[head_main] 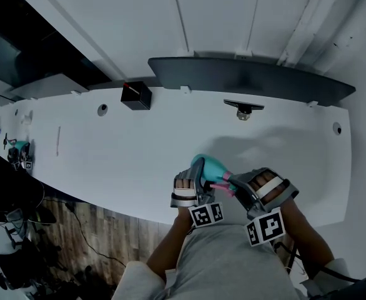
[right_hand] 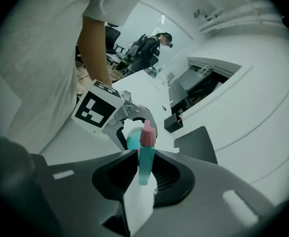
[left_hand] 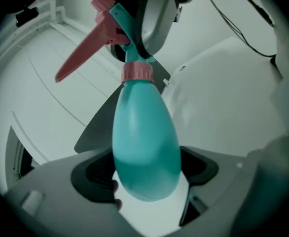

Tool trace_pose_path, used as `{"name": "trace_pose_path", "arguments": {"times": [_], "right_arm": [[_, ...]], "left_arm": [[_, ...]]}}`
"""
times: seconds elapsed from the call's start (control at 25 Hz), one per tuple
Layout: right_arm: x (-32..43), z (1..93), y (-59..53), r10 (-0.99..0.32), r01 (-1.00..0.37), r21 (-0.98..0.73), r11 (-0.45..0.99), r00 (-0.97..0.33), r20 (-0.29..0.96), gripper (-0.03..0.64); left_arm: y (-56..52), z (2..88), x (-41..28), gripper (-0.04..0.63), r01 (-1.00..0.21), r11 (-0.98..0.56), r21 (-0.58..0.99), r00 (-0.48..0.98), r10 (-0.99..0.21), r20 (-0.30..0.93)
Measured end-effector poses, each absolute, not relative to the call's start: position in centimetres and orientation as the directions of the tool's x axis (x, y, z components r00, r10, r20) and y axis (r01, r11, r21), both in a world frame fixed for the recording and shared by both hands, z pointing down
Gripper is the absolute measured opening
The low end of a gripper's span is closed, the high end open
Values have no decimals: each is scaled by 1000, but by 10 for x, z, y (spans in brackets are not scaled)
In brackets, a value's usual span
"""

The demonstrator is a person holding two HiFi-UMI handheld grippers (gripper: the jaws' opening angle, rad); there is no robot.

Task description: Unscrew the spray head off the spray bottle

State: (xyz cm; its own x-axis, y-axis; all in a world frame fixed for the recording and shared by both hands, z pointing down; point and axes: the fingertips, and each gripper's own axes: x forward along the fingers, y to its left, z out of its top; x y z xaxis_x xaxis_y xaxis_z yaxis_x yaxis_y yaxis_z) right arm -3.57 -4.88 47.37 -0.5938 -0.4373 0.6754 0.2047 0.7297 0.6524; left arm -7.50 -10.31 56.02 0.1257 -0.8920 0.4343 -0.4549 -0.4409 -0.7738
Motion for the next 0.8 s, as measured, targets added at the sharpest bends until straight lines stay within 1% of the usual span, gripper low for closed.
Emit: {"name": "trace_pose_path", "arguments": {"times": [0.28, 0.44, 0.52, 0.68, 0.8], "right_arm": [[-41, 472, -48, -458, 298, 712, 636, -596, 659, 89], [-40, 469, -47, -475, 381, 766, 517, -617, 627, 89], [-38, 465, -48, -475, 395, 780, 486, -630, 614, 89], [-32, 461, -50, -464, 371, 778, 508, -643, 610, 89], [-27, 450, -49, -454, 278, 778, 563, -683, 572, 89]], "left_arm": [[-103, 561, -78, 396, -513, -448, -732, 133, -884, 448], [-102, 564, -77, 396, -620, -483, -618, 191, -857, 478], [-103, 564, -81, 396, -638, -487, -597, 203, -854, 480], [-103, 564, -84, 396, -615, -491, -617, 197, -854, 482], [-106, 565, -93, 397, -681, -454, -575, 170, -861, 479]]}}
